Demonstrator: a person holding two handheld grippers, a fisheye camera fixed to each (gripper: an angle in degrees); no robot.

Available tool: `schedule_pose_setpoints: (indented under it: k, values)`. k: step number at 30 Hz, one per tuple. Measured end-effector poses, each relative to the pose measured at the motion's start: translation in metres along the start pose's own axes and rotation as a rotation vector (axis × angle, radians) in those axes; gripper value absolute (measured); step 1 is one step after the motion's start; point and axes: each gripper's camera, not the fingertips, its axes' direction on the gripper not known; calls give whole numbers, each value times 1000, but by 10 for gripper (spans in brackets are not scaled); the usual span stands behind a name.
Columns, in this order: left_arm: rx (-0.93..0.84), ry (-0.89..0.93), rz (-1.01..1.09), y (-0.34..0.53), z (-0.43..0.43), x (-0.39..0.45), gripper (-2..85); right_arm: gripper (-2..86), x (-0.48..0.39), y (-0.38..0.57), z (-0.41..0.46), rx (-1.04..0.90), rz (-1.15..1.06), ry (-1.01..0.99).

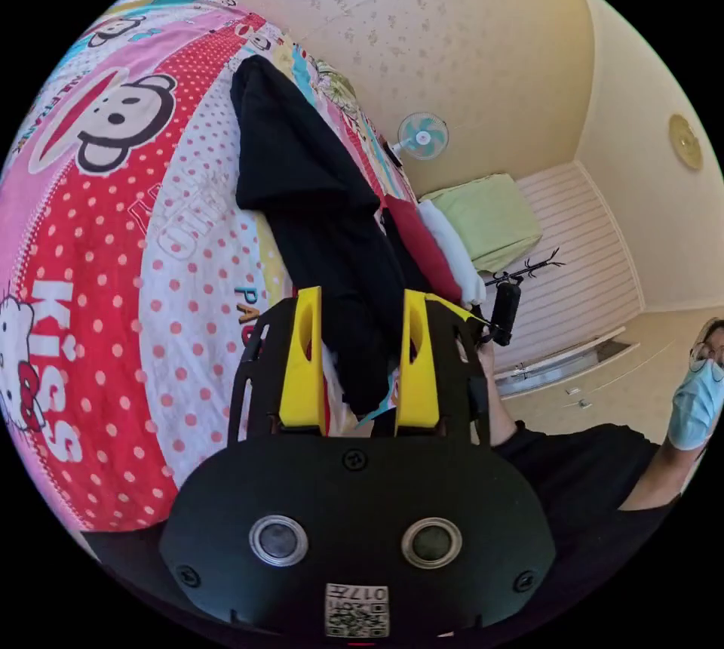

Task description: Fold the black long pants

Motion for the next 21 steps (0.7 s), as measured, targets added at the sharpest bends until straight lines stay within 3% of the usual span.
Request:
schedule_pose_setpoints:
  k: [4, 6, 8, 11, 13, 17, 21]
  values:
    - [-34, -83, -53, 29, 32, -5, 163, 223, -37, 67, 6, 133, -54, 59]
    - [34, -150, -80, 34, 30, -9, 136, 207, -47, 66, 33, 57, -96, 113]
    - [64, -115, -108, 31, 27, -20, 114, 153, -43, 61, 88, -136, -107, 351]
    - [-17, -64, -109, 21, 31, -34, 84, 75, -40, 54, 108, -239, -160, 492]
    - [-78, -63, -86, 14, 20, -34, 78, 63, -45, 42, 76, -177, -147, 416]
    - [-161, -2, 5, 19, -5, -18, 71, 53, -67, 24, -12, 148, -189, 164]
    - [-231, -20, -21, 50, -5, -32, 77, 57, -85, 22, 30, 97, -336, -11]
